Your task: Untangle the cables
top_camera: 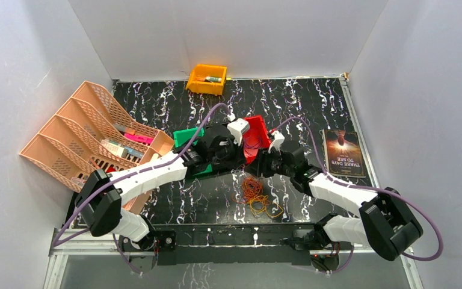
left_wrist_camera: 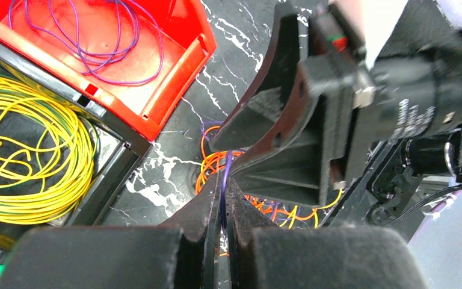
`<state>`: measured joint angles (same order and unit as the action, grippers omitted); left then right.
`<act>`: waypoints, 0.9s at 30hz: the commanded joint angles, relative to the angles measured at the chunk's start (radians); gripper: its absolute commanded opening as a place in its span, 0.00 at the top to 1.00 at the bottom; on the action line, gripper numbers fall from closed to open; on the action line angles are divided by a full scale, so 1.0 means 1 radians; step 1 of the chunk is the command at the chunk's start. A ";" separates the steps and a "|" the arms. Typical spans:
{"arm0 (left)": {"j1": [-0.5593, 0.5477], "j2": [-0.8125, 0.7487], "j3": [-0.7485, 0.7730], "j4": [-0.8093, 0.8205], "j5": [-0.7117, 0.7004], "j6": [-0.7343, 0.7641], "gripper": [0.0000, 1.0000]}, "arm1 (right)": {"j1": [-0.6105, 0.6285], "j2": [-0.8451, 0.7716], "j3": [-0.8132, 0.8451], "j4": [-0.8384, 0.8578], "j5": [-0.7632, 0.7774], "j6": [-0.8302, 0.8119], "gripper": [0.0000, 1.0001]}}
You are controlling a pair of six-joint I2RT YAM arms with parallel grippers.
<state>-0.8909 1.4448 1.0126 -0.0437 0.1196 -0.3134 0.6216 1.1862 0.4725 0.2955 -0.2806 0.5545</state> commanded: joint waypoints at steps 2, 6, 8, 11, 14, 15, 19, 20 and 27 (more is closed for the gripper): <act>0.006 -0.072 0.091 -0.049 -0.004 -0.028 1.00 | 0.036 0.031 -0.030 0.090 0.107 -0.004 0.50; 0.005 -0.104 0.165 -0.103 -0.026 -0.038 1.00 | 0.044 0.053 -0.054 0.117 0.134 -0.003 0.52; 0.005 -0.113 0.211 -0.139 -0.047 -0.036 1.00 | 0.047 0.067 -0.062 0.123 0.137 -0.008 0.53; 0.007 -0.120 0.282 -0.189 -0.068 -0.021 1.00 | 0.050 0.085 -0.075 0.128 0.141 -0.021 0.54; 0.007 -0.130 0.345 -0.230 -0.102 -0.003 1.00 | 0.051 0.098 -0.096 0.135 0.142 -0.024 0.55; 0.007 -0.131 0.364 -0.243 -0.121 0.007 1.00 | 0.051 0.100 -0.104 0.138 0.143 -0.023 0.55; 0.007 -0.126 0.463 -0.329 -0.225 0.061 1.00 | 0.053 0.100 -0.157 0.155 0.142 -0.008 0.55; 0.008 -0.124 0.491 -0.346 -0.252 0.080 1.00 | 0.055 0.100 -0.169 0.158 0.144 -0.006 0.55; 0.012 -0.083 0.782 -0.461 -0.454 0.251 1.00 | 0.061 0.091 -0.235 0.145 0.144 -0.019 0.55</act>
<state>-0.8852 1.3537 1.7031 -0.4568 -0.2584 -0.1440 0.6704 1.2816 0.2794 0.4839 -0.1516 0.5499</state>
